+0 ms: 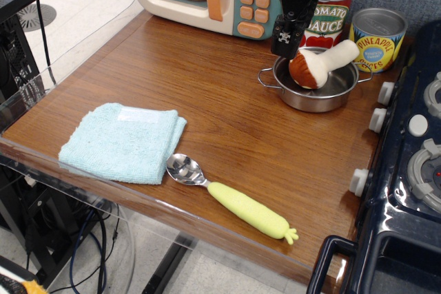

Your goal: Move the yellow ice cream scoop backwards so that it's in front of the microwave.

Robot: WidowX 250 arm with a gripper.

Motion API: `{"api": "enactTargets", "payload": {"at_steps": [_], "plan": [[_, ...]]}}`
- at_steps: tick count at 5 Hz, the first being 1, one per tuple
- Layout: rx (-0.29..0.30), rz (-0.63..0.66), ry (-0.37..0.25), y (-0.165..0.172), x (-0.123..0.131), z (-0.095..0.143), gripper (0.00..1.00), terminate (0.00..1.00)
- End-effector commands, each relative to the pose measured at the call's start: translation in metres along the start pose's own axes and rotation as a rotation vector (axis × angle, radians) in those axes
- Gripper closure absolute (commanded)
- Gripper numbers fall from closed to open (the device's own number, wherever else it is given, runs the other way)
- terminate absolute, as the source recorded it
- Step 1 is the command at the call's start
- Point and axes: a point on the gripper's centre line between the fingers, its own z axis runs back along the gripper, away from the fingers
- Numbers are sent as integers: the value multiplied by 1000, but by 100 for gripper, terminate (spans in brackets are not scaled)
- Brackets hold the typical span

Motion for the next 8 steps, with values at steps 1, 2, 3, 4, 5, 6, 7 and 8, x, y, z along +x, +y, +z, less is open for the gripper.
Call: {"api": "enactTargets", "payload": {"at_steps": [1,2,3,4,5,6,7,8], "plan": [[0,0,0,0,0,0,0,0],[-1,18,-14,11,5,8,0,0],[9,-35,-2,27,3,20,0,0],[-22,-59,-3,50,6,28,0,0],[-21,-108,-4,82,3,25,0,0],[21,-154,-16,110,-1,20,0,0],[18,-183,-77,136,-2,10,0,0],[82,-233,-82,155,-1,-6,0,0]]}}
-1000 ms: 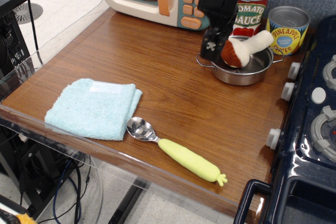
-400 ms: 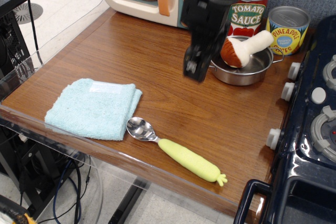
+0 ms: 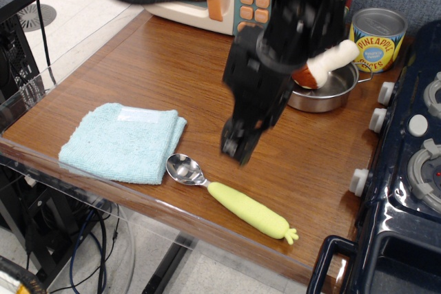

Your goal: Move the yellow ice cream scoop backwards so that it's in front of the microwave.

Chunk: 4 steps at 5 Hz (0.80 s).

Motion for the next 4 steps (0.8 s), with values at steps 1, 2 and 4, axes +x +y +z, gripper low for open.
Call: {"api": "enactTargets", "payload": {"at_steps": [1,2,4], "plan": [[25,-41,-12,18,6,-15,0,0],[38,-41,-19,19,6,-23,0,0],[73,-43,12,20,0,-40,0,0]]}}
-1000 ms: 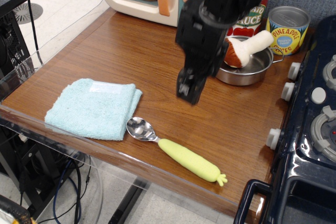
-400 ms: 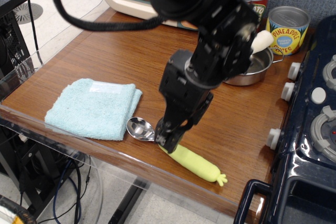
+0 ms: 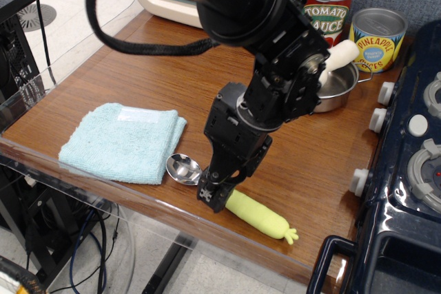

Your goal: Move the yellow ice cream scoop backwards so that it's in front of the microwave.

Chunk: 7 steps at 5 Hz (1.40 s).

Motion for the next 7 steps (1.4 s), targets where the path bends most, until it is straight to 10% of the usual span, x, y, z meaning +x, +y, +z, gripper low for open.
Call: {"api": "enactTargets", "payload": {"at_steps": [1,4,7], "plan": [[2,49,52,-4,1,-7,100,0],[-20,74,46,-5,6,-2,100,0],[-216,294,130,-23,84,59,100,0]]}}
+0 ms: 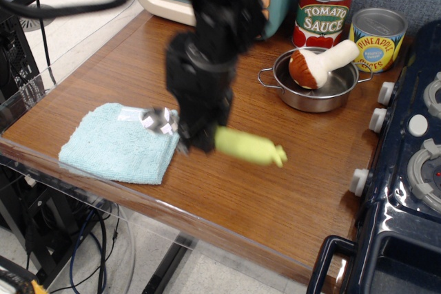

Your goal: Move the yellow ice cream scoop backwards so that it's in front of the microwave.

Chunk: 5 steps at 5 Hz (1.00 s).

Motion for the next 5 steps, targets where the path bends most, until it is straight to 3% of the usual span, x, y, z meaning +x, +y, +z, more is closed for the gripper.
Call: {"api": "enactTargets", "payload": {"at_steps": [1,3,5], "plan": [[-88,182,-23,-54,51,12,100,0],[-129,271,-86,-105,84,-3,100,0],[-171,253,-143,-142,87,-29,100,0]]}}
